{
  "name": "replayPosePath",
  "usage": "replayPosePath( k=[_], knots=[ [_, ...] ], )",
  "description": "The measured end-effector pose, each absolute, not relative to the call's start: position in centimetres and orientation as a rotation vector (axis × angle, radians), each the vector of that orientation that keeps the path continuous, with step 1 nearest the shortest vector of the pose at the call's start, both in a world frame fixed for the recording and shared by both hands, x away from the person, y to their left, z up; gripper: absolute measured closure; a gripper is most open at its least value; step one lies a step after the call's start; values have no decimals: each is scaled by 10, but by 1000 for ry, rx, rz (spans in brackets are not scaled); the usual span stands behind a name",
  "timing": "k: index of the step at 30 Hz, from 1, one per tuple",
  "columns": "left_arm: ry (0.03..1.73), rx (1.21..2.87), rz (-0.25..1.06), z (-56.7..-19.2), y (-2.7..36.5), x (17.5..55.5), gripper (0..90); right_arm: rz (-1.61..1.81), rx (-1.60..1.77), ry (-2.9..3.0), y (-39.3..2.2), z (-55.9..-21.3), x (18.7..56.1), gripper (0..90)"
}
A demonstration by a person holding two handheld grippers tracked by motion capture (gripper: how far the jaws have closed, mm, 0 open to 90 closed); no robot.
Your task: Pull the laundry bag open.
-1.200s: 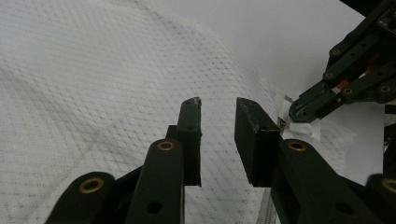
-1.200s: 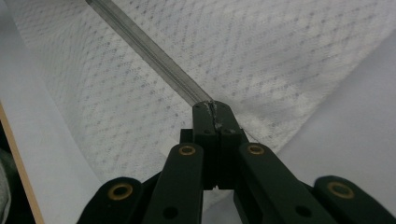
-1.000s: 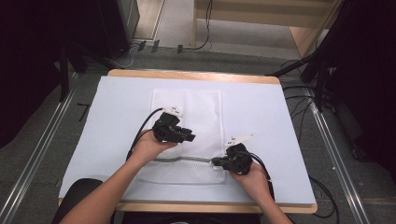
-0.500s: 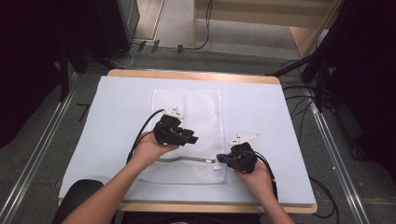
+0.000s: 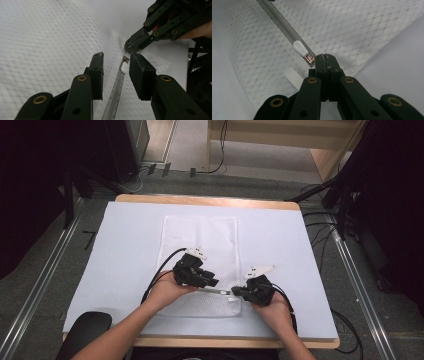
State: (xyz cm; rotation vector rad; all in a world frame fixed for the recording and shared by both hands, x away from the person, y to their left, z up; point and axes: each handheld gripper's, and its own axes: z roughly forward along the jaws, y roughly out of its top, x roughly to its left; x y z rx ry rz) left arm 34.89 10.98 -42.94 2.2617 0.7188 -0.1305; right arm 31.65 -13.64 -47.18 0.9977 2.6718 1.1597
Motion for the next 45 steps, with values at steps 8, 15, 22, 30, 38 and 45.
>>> replayPosePath(
  k=[8,15,22,30,38,45],
  knots=[
    [693,2285,-160,-439,99,343,711,1161,985,2674,-137,-472,316,900],
    [690,2300,-206,-449,87,342,779,1164,990,2674,-137,-472,316,900],
    [701,2308,-232,-459,80,342,797,1159,985,2673,-136,-472,316,900],
    [722,2298,-211,-456,85,346,794,1153,981,2674,-136,-472,316,900],
    [721,2308,-228,-464,81,345,746,1152,978,2675,-136,-472,316,900],
    [726,2311,-233,-463,81,343,793,1152,976,2677,-136,-472,316,900]
  ],
)
